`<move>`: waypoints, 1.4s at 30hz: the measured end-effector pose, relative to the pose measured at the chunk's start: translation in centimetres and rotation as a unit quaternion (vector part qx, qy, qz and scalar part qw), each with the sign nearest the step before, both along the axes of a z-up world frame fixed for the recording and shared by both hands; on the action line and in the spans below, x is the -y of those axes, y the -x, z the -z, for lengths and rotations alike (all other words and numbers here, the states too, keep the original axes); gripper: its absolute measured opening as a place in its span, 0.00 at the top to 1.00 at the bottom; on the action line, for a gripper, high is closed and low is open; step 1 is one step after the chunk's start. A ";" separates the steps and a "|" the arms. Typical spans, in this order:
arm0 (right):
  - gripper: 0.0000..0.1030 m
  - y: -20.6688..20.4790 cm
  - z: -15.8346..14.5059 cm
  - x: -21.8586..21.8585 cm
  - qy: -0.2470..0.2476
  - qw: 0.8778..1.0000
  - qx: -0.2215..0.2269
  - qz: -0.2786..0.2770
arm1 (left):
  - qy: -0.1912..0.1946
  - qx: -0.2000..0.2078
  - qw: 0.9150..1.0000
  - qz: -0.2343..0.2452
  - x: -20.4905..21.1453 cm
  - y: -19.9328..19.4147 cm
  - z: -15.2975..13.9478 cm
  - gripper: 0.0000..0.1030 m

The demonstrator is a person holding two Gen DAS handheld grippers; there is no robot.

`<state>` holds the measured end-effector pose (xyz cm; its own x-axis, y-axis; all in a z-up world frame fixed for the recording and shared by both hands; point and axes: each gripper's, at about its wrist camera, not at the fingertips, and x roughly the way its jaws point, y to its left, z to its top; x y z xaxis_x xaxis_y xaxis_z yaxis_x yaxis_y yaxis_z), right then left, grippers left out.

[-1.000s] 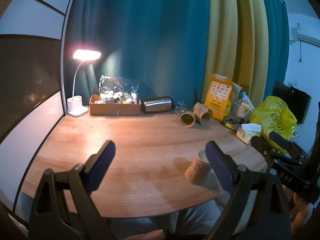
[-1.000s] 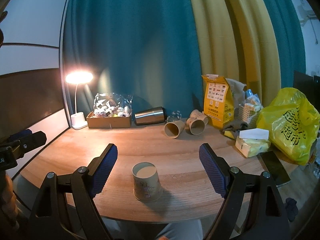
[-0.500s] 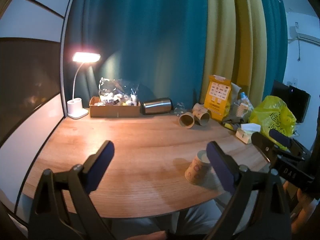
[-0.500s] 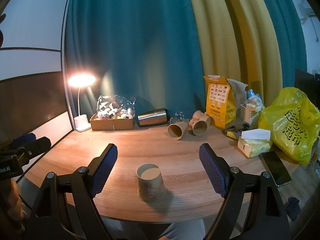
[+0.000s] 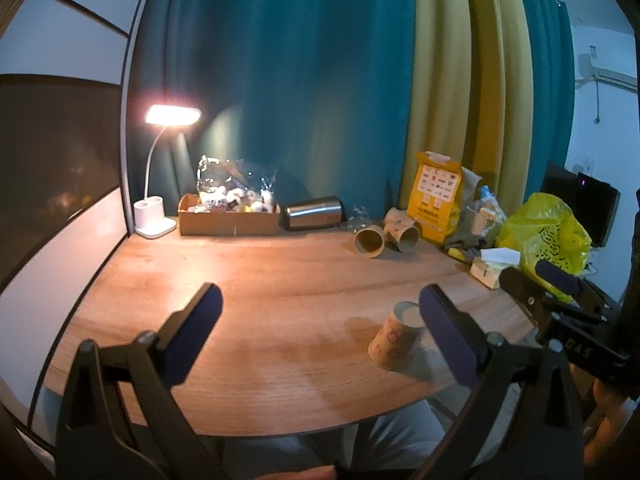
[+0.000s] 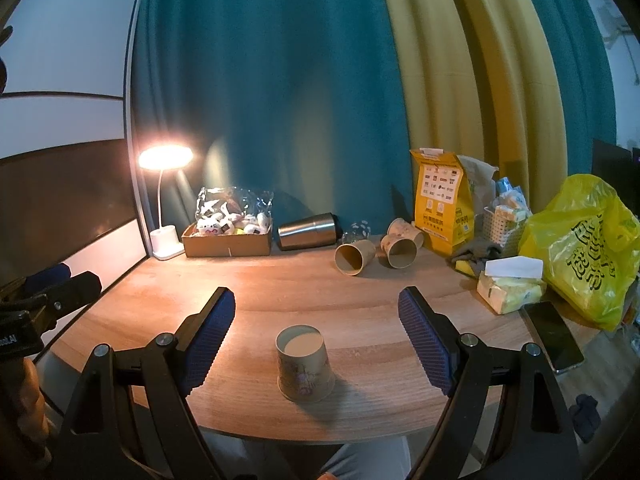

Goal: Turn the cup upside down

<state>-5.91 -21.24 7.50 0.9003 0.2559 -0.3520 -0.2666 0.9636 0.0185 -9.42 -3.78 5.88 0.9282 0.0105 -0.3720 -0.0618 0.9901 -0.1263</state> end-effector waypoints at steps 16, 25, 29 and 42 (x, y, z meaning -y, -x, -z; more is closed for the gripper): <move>0.16 0.4 0.3 0.1 -0.001 1.000 -0.014 -0.007 | 0.014 0.000 1.000 -0.004 -0.6 0.3 0.3 0.03; 0.16 0.4 0.4 0.0 -0.001 1.000 -0.017 -0.010 | 0.016 0.003 1.000 -0.001 -0.5 0.4 0.2 0.03; 0.16 0.4 0.5 0.0 -0.001 1.000 -0.017 -0.010 | 0.017 0.005 1.000 0.001 -0.5 0.5 0.3 0.03; 0.16 -0.2 0.6 -0.4 0.001 1.000 -0.023 -0.017 | 0.029 0.004 0.999 0.011 -0.5 0.4 0.6 0.03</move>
